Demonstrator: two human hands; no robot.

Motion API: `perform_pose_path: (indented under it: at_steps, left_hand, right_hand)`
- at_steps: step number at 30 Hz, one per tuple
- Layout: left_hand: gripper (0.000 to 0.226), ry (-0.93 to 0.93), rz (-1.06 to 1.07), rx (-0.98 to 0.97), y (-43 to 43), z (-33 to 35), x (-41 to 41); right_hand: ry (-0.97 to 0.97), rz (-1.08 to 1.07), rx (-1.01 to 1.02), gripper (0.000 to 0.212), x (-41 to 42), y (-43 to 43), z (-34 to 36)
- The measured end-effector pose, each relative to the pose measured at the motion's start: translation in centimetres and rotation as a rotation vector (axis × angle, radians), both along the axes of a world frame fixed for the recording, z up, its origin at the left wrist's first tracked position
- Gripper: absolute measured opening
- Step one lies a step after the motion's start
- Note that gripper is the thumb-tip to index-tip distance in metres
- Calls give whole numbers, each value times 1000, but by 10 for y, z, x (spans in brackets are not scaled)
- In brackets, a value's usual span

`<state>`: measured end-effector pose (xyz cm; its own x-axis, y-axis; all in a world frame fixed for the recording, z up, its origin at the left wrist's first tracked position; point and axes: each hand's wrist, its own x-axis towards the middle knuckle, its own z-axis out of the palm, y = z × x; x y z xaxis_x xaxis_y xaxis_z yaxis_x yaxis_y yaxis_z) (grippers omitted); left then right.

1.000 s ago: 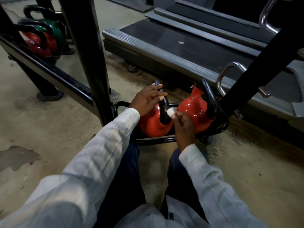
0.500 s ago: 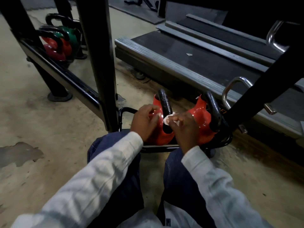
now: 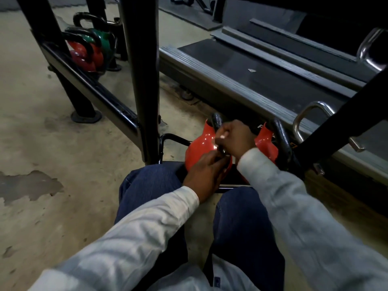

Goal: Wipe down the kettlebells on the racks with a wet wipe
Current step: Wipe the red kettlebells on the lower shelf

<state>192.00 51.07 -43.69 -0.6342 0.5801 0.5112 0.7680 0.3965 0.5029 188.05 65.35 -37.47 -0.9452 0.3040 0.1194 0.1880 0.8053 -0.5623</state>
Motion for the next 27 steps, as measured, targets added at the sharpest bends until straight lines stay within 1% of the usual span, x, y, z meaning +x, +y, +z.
perform_pose_path:
  at_steps: [3, 5, 7, 9, 11, 13, 16, 17, 20, 22, 23, 25, 27]
  left_hand:
    - [39, 20, 2, -21, -1, -3, 0]
    - [38, 13, 1, -7, -2, -4, -2]
    - [35, -9, 5, 36, -1, -1, -4]
    - [32, -46, 14, 80, 0, 1, -7]
    - [29, -74, 22, 105, 2, 2, -11]
    - [29, -68, 35, 110, 3, 2, -14]
    - [28, -50, 39, 135, 4, 3, -18]
    - [28, -52, 48, 154, 5, 4, -21]
    - [23, -74, 90, 206, 8, 3, -37]
    - [23, -73, 91, 227, 13, 2, -48]
    - [23, -72, 82, 232, 16, 2, -53]
    - [22, -67, 80, 233, 21, 3, -59]
    - [21, -61, 92, 237, 23, 2, -60]
  right_hand:
    - [-2, -56, -54, 24, -37, 4, 11]
    - [-11, -104, -178, 25, -40, 7, 15]
    - [-26, -123, -232, 24, -23, 10, 10]
    - [20, -97, -223, 24, -4, 13, -1]
    - [63, -74, -192, 24, -3, 14, -4]
    - [44, -104, -214, 24, -27, 15, 0]
    - [-13, -151, -331, 24, -70, 18, 14]
    - [-43, -147, -332, 22, -79, 20, 16]
    - [-116, -51, -155, 17, -64, 20, 23]
    - [-48, 42, 3, 25, -42, 21, 18]
    - [-18, 63, 49, 26, -35, 22, 14]
    - [-2, 55, 78, 23, -43, 25, 12]
    - [-47, -7, 2, 24, -71, 28, 15]
